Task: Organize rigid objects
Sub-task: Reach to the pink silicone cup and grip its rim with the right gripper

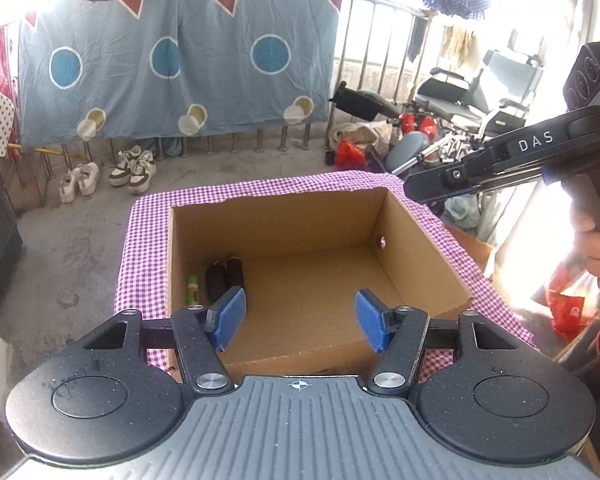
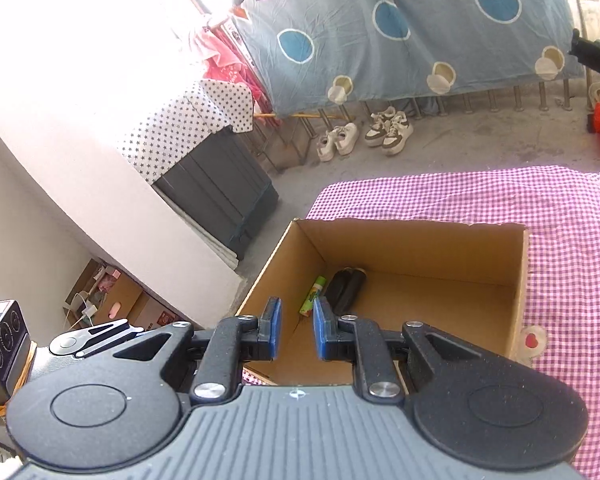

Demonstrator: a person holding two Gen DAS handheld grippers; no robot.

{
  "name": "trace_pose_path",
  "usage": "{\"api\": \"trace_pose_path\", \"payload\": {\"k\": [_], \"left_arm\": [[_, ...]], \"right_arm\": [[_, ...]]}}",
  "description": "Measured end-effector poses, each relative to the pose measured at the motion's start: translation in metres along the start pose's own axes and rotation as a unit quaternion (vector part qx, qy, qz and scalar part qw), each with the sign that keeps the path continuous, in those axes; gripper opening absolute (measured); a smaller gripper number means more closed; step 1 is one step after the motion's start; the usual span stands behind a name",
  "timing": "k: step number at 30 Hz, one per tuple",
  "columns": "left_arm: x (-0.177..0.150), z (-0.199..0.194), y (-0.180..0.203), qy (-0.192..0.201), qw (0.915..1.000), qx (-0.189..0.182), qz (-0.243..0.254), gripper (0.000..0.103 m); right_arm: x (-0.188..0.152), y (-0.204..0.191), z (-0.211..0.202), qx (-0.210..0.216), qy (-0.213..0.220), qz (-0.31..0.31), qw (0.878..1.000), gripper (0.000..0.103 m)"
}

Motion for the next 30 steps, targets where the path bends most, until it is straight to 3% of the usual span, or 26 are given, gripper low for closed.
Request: {"api": "trace_pose_path", "payload": {"k": [4,8,10,16,23,30], "left_arm": [[-0.029,-0.005,0.025,-0.020,0.9987,-0.047,0.003,0.064],[-0.072,0.007,0.046,-0.070,0.9945,-0.076,0.013,0.070],[-0.099,0.019,0.056,-0.109,0.9908,-0.078,0.022,0.070],[-0.160,0.053,0.069,-0.170,0.9833,-0.032,0.056,0.070],[-0.184,0.075,0.070,-0.183,0.9813,-0.004,0.059,0.069],[-0.183,0.087,0.078,-0.181,0.9815,-0.001,0.061,0.064]], "right_arm": [[-0.030,0.011,-0.069,-0.012,0.059,0.003,0.998,0.019],[-0.082,0.017,-0.086,-0.021,0.067,0.013,0.997,0.027],[-0.120,0.019,-0.073,-0.021,0.051,0.031,0.998,0.044],[-0.209,0.031,-0.008,-0.056,-0.006,0.080,0.995,0.045],[-0.241,0.028,0.043,-0.098,-0.028,0.054,0.993,0.043],[-0.251,0.028,0.065,-0.103,-0.055,0.038,0.992,0.026]]}}
Point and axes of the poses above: each gripper's, at about its wrist camera, not at the fingertips, and z roughly the way its jaws point, y to its right, x to its top, the point moved 9 cm from there along z, roughly the way its jaws point, and after that the axes turned 8 degrees about -x, right-handed, at the moved point
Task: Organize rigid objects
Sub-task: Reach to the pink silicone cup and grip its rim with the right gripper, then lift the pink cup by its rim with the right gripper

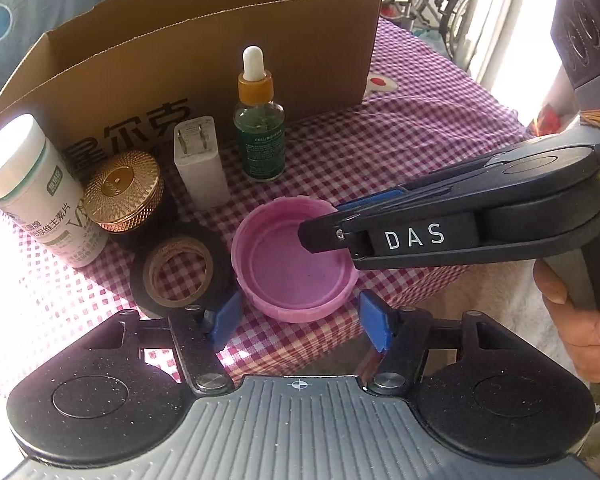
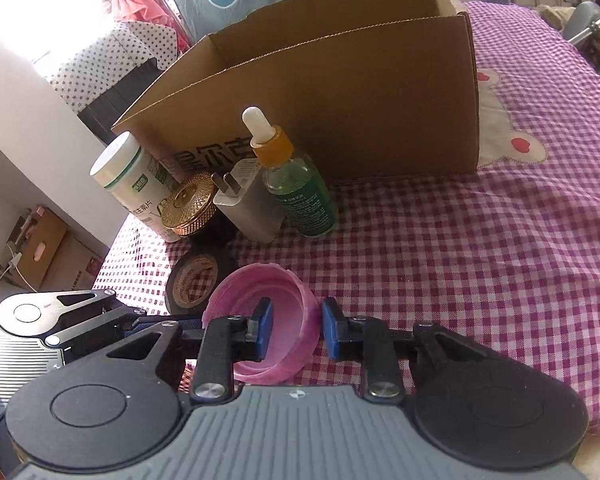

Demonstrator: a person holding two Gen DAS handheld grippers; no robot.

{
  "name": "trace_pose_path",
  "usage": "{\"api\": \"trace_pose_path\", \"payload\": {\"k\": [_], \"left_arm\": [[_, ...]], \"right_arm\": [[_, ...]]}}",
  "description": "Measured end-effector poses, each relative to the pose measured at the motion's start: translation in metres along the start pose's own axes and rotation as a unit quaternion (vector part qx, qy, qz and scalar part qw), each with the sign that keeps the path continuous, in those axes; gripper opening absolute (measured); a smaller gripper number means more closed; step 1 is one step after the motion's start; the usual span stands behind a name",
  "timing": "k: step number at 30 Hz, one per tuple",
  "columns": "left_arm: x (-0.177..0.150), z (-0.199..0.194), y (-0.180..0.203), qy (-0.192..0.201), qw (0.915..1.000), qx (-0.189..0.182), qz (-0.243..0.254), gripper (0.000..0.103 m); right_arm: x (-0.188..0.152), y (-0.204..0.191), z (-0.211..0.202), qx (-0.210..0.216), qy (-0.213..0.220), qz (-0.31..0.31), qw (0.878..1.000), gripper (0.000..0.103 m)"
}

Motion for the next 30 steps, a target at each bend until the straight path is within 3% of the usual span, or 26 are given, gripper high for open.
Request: {"api": "trace_pose_path", "payload": {"k": [16,30], "left_arm": [[0.023,0.022,0.026,0.006,0.9985,0.004,0.055,0.066],[0.037,0.032,0.021,0.010,0.9990,0.013,0.042,0.070]], "right_arm": [[-0.001,0.043,-0.020,-0.013,0.020,0.045,0.999,0.022],[0.001,0.046,-0.017,-0.004,0.023,0.055,0.998,0.022]]}}
Point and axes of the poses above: each gripper's, at about its wrist camera, not at the fingertips, and z roughly the way its jaws point, y to its right, x to its top, the point moved 9 cm from there along z, roughly the way its jaws point, and after that the axes turned 8 degrees about -x, right-handed, at the moved point
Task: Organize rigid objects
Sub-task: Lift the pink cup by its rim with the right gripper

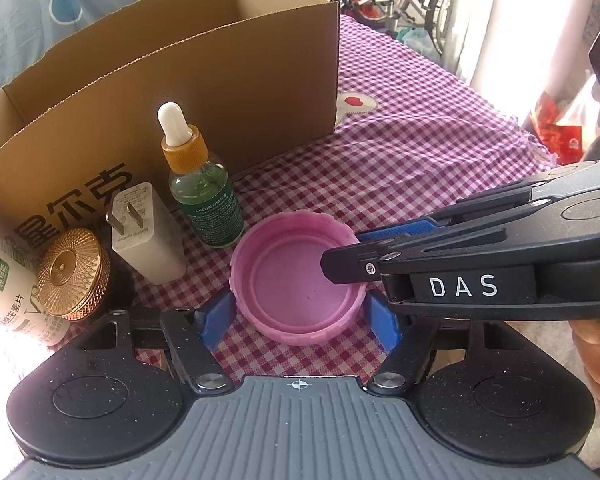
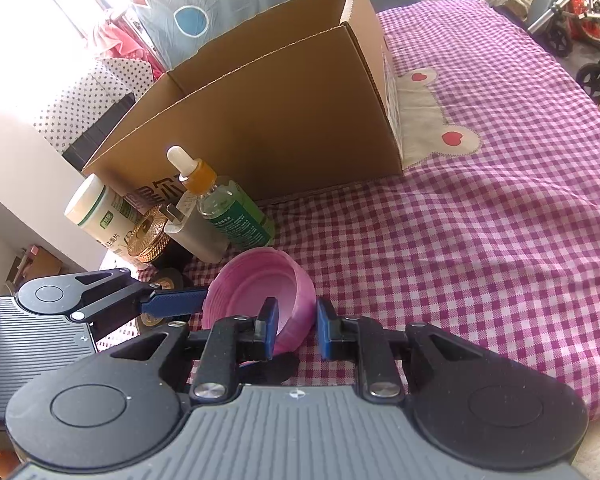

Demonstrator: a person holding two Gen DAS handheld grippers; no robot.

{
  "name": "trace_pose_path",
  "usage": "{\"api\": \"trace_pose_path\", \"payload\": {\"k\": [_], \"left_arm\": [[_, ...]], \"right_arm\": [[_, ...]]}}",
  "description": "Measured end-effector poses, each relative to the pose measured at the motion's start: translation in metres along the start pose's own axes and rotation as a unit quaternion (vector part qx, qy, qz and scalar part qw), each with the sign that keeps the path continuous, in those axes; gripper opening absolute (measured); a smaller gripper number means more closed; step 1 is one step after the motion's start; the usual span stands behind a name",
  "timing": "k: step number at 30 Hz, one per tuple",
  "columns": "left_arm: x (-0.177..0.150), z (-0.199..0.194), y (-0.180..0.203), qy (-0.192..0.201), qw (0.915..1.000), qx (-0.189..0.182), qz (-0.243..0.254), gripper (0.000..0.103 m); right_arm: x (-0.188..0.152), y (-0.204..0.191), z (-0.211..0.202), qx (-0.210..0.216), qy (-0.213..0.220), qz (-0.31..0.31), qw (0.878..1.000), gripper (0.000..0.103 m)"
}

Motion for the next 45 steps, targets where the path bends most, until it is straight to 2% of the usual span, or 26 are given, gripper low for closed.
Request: {"api": "trace_pose_path", "payload": {"k": [15,27,36,39,45], "left_arm": [[0.003,-0.006,0.006,0.010,0.9999,0.002,0.010,0.070],[0.003,-0.036,0.016,0.044,0.9986,0.013,0.025,0.070],[0.016,-0.086,0.029,0.107,0.9924,0.037,0.047,0.070],[0.027,-0.107,0.025,0.136,0.9888,0.044,0.044,0.070],[0.060,-0.149,0.000,0.185,0.9800,0.067,0.029,0.070]], "right_arm": [[-0.003,-0.001,-0.007,-0.008,0.005,0.006,1.000,0.023],[-0.005,-0.011,-0.040,-0.004,0.038,0.005,0.999,0.023],[0.006,-0.029,-0.090,-0.001,0.103,-0.015,0.995,0.024],[0.020,-0.041,-0.108,0.004,0.128,-0.030,0.991,0.024],[0.068,-0.079,-0.136,0.029,0.179,-0.085,0.980,0.023]]}}
Point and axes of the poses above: each gripper's, at about its wrist camera, not at the fingertips, and z roughly the way its jaws point, y to its right, x to its top, the point moved 9 cm from there along z, roughly the way its jaws point, and after that the axes turned 8 degrees about -x, right-handed, at the moved point
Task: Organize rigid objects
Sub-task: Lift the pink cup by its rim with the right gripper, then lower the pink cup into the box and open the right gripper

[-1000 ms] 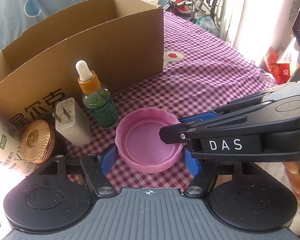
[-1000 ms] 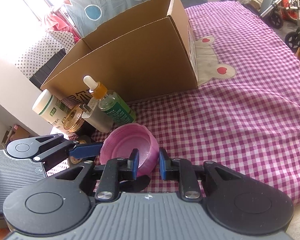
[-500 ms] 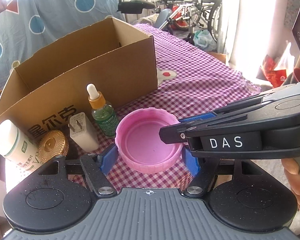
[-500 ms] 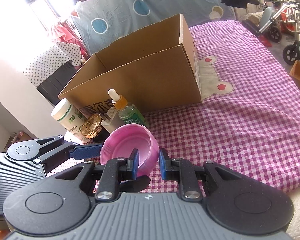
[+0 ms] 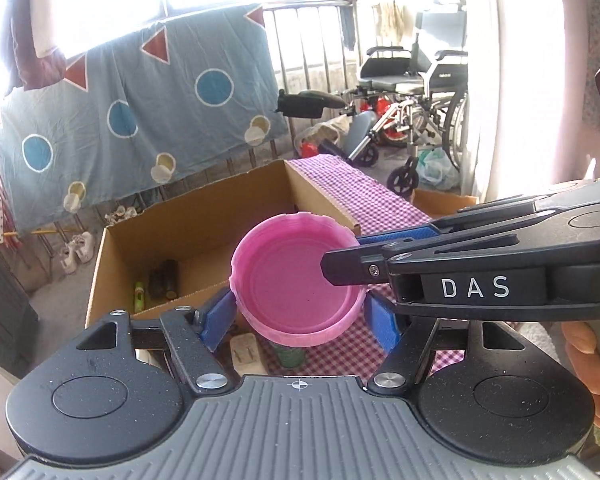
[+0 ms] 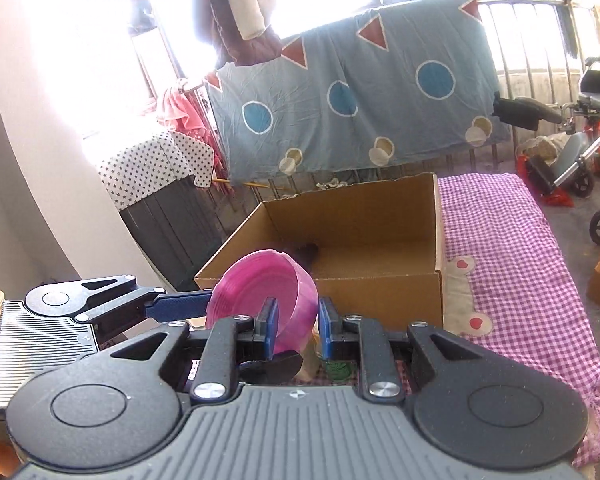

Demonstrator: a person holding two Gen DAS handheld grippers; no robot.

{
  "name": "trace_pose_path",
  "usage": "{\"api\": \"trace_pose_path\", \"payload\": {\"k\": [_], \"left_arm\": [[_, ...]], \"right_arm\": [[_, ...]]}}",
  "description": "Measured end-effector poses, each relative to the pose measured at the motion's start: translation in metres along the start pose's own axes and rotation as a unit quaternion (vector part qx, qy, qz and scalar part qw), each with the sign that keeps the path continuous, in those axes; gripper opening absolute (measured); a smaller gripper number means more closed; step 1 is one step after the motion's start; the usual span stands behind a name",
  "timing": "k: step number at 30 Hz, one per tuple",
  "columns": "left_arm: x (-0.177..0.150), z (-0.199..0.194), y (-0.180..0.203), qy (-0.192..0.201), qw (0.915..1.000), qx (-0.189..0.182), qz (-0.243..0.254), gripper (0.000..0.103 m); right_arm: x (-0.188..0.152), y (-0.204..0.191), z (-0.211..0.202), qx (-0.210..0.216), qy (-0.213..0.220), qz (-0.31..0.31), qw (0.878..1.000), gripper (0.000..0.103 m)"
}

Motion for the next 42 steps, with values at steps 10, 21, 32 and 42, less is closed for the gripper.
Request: {"api": "trace_pose_path", "payload": {"k": [10,21,32,42], "left_arm": [[0.051,0.016,-0.088,-0.004,0.9980,0.044,-0.046,0.070],[0.001,0.108,-0.166,-0.174,0.9798,0.022,-0.096,0.070],[-0.020,0.132,-0.174,-0.226,0.9725,0.022,-0.053,0.070],[-0.012,0.118,-0.174,-0.204,0.9770,0.020,-0.060,0.070]], "right_arm": [[0.086,-0.040,0.082,0.057,-0.028,-0.072,0.995,0.024],[0.059,-0.037,0.260,0.114,-0.288,0.003,0.951,0.023],[0.012,-0.025,0.339,0.128,-0.402,0.054,0.905,0.022],[0.010,-0.027,0.343,0.148,-0.403,0.080,0.899,0.023]]}}
Point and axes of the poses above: each gripper's, at about its wrist camera, not at the fingertips, and z roughly the way its jaws point, y to its right, x to its top, the point moved 9 cm from there along z, roughly the way its jaws point, and after that the axes turned 8 degrees about -x, right-handed, at the moved point
